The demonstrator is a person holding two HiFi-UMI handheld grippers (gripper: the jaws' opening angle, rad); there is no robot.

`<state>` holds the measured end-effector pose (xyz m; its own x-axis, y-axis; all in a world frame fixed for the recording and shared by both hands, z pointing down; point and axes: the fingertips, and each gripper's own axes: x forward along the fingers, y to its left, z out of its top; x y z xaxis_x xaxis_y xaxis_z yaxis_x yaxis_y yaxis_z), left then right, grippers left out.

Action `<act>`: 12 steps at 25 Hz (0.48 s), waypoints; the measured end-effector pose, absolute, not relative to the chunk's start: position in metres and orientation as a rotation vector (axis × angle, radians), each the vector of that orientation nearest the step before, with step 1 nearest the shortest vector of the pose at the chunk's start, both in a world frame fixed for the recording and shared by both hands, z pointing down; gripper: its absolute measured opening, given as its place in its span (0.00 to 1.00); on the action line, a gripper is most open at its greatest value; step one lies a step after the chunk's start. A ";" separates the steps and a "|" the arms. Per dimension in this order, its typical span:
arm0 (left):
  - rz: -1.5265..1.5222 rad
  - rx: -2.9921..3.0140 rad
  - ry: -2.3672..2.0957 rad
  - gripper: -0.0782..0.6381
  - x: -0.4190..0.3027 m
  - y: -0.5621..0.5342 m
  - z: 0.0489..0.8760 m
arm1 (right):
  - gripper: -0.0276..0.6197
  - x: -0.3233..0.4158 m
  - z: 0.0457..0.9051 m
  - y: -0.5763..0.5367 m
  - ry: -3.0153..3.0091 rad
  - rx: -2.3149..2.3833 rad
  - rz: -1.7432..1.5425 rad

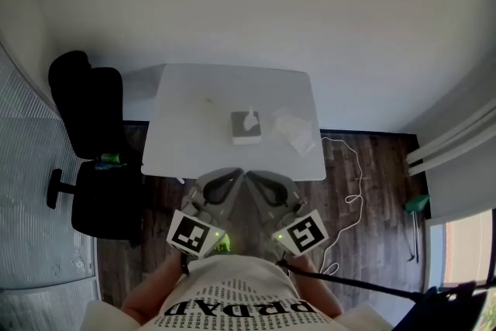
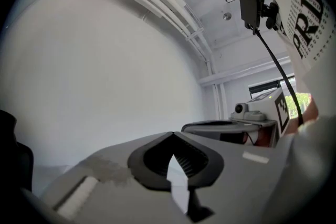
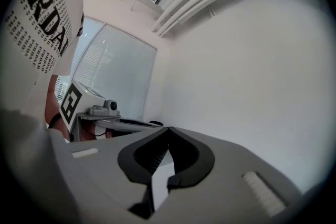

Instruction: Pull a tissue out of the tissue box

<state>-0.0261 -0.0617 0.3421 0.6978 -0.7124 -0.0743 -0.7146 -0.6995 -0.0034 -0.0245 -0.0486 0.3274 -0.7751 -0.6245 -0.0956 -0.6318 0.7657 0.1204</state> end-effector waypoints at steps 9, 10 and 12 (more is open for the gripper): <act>0.109 -2.885 1.253 0.12 -0.038 -0.102 0.357 | 0.06 -0.036 0.340 -0.088 2.960 -1.011 0.208; 0.103 -2.880 1.257 0.12 -0.037 -0.106 0.358 | 0.06 -0.036 0.340 -0.092 2.959 -1.007 0.209; 0.092 -2.864 1.271 0.12 -0.035 -0.114 0.359 | 0.06 -0.033 0.340 -0.100 2.955 -0.993 0.200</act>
